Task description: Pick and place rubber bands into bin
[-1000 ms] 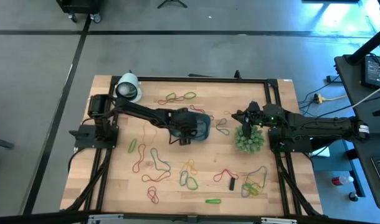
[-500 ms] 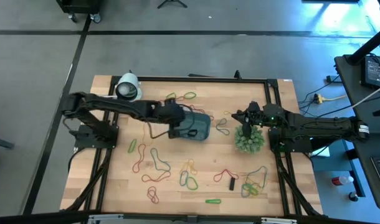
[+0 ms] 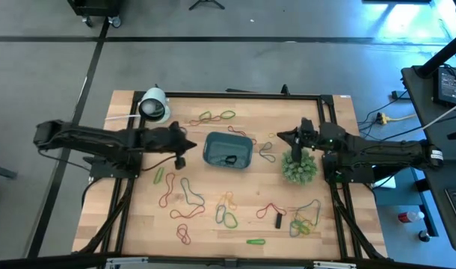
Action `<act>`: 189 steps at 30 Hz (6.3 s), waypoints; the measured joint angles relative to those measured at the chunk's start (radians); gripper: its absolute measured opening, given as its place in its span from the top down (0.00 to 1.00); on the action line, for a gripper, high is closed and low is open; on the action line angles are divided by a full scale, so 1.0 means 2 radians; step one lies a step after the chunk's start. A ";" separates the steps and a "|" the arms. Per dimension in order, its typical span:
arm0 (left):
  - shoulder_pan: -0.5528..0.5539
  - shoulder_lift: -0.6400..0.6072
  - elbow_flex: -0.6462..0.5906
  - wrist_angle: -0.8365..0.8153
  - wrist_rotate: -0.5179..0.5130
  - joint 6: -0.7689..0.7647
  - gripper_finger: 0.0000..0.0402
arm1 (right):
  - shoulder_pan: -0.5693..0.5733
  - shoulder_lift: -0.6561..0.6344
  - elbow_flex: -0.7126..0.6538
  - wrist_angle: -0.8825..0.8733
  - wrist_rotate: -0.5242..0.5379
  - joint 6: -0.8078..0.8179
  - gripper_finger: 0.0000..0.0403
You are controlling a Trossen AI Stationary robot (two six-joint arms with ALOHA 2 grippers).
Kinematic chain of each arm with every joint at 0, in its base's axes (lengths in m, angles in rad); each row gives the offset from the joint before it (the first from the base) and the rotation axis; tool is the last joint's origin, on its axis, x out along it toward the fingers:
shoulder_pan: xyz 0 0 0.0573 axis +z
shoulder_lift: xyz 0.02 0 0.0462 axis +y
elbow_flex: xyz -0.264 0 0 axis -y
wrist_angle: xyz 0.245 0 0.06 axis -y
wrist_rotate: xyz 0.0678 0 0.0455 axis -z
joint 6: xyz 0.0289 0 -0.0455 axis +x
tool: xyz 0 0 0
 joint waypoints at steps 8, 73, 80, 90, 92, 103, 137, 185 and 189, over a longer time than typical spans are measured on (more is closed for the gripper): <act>0.001 -0.089 -0.093 0.089 0.022 0.001 1.00 | -0.003 0.089 0.119 -0.079 0.031 -0.049 0.96; 0.001 -0.111 -0.104 0.101 0.011 0.014 1.00 | -0.170 0.601 0.401 -0.498 -0.023 -0.085 0.98; 0.001 -0.111 -0.104 0.101 0.011 0.017 1.00 | -0.156 0.507 0.401 -0.532 -0.018 -0.056 0.99; 0.001 -0.111 -0.104 0.106 0.011 0.015 1.00 | -0.089 0.363 0.412 -0.543 -0.017 -0.004 1.00; 0.001 -0.111 -0.104 0.109 0.011 0.015 0.99 | -0.072 0.356 0.427 -0.542 -0.008 0.003 1.00; 0.001 -0.111 -0.104 0.115 0.018 0.018 0.99 | 0.001 0.380 0.534 -0.449 0.023 -0.039 1.00; 0.001 -0.111 -0.104 0.115 0.024 0.014 0.99 | 0.045 0.671 0.542 -0.299 -0.049 -0.065 1.00; 0.000 -0.111 -0.104 0.132 -0.003 0.000 0.99 | 0.044 0.677 0.597 -0.404 -0.035 -0.049 0.66; 0.000 -0.111 -0.104 0.132 -0.003 0.000 0.99 | 0.043 0.677 0.597 -0.405 -0.036 -0.057 0.66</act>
